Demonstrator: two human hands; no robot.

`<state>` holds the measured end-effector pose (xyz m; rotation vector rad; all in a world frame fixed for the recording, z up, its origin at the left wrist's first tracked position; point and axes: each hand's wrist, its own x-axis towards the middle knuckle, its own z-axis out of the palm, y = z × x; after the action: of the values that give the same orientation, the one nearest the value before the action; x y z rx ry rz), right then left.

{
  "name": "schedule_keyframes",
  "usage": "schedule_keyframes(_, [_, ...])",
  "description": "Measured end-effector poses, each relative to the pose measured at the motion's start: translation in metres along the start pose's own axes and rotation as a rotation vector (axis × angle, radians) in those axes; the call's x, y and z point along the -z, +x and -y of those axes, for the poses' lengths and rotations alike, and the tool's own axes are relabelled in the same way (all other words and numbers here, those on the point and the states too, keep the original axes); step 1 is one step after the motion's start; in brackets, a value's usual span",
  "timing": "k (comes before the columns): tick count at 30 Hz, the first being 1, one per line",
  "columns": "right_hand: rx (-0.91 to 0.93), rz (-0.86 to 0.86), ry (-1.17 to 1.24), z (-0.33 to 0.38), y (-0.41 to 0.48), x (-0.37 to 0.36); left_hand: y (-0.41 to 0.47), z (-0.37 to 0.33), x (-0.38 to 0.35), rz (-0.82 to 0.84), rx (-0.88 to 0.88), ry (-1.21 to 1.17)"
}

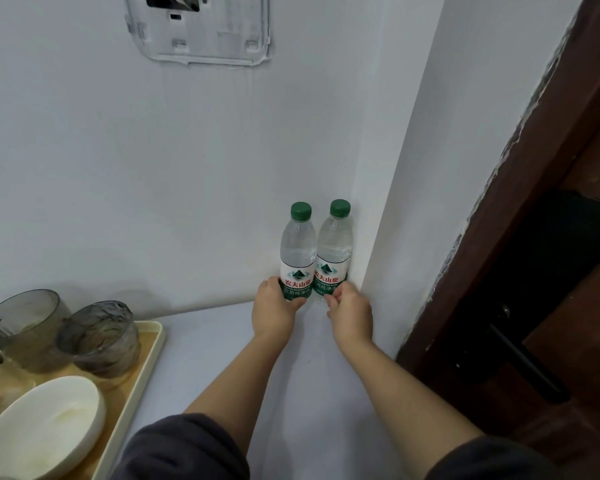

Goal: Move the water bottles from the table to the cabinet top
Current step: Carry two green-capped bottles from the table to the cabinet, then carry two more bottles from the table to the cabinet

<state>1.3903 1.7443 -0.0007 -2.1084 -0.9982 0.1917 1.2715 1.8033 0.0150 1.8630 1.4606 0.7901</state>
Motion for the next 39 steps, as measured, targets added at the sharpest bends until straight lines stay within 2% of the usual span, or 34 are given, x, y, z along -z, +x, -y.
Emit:
schedule_keyframes(2, [0.058, 0.087, -0.054, 0.003, -0.008, 0.014, -0.009, 0.002, 0.004, 0.031, 0.010, 0.087])
schedule_keyframes(4, [0.128, 0.205, -0.157, 0.003, -0.023, 0.028, -0.023, 0.009, 0.013, 0.060, -0.010, 0.288])
schedule_keyframes(7, [0.238, 0.321, -0.416, 0.000, -0.047, 0.044, -0.056, 0.025, 0.029, 0.085, -0.032, 0.571])
schedule_keyframes(10, [0.324, 0.417, -0.502, 0.001, -0.069, 0.052, -0.098, 0.041, 0.047, 0.082, -0.014, 0.645])
schedule_keyframes(17, [0.642, 0.783, -0.410, 0.015, -0.113, 0.047, -0.188, 0.060, 0.079, -0.099, 0.139, 0.625])
schedule_keyframes(26, [1.029, 1.135, -0.319, 0.040, -0.192, 0.045, -0.332, 0.063, 0.090, -0.313, 0.533, 0.594])
schedule_keyframes(31, [1.310, 1.230, -0.307, 0.046, -0.252, 0.043, -0.417, 0.057, 0.087, -0.386, 0.813, 0.548])
schedule_keyframes(39, [1.704, 1.359, -0.487, 0.025, -0.344, 0.037, -0.524, 0.062, 0.059, -0.461, 1.130, 0.435])
